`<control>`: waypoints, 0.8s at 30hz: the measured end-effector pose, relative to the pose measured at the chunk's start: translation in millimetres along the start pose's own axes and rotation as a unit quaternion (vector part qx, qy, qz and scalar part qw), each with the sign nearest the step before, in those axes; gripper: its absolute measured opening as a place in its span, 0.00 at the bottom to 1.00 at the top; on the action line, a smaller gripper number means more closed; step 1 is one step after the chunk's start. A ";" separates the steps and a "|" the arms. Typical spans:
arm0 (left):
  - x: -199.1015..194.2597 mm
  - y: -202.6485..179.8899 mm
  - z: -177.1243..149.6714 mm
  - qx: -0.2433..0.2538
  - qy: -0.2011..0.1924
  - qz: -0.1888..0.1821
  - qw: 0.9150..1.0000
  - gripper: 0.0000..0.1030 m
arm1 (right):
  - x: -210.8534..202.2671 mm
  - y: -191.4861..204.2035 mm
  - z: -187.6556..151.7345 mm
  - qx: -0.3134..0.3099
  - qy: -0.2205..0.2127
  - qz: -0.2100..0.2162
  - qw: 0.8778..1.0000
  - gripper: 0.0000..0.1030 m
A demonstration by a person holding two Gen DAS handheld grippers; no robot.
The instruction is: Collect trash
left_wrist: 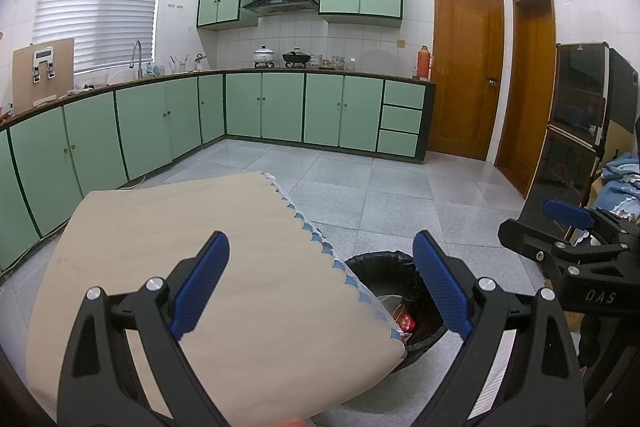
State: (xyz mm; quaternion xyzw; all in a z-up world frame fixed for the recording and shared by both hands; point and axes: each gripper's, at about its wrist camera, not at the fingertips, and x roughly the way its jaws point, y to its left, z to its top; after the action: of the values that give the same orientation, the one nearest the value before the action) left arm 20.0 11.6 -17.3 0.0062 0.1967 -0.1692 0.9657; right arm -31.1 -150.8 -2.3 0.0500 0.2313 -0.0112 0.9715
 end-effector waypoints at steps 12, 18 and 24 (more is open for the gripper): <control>0.3 -0.6 1.7 -0.001 -0.001 0.000 1.000 0.87 | -0.6 0.5 0.3 0.000 -0.001 0.000 1.000 0.94; 2.5 -2.2 2.0 0.000 -0.002 0.001 1.000 0.87 | -0.4 1.2 0.1 0.000 -0.001 0.000 1.000 0.94; 2.5 -3.5 0.7 0.000 -0.002 0.001 1.000 0.87 | 0.2 0.6 0.9 0.001 -0.001 0.001 1.000 0.94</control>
State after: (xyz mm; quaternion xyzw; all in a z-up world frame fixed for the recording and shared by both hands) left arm 21.3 7.5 -17.4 0.0055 0.1946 -0.1683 0.9663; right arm -30.4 -150.3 -1.6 0.0514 0.2300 -0.0108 0.9718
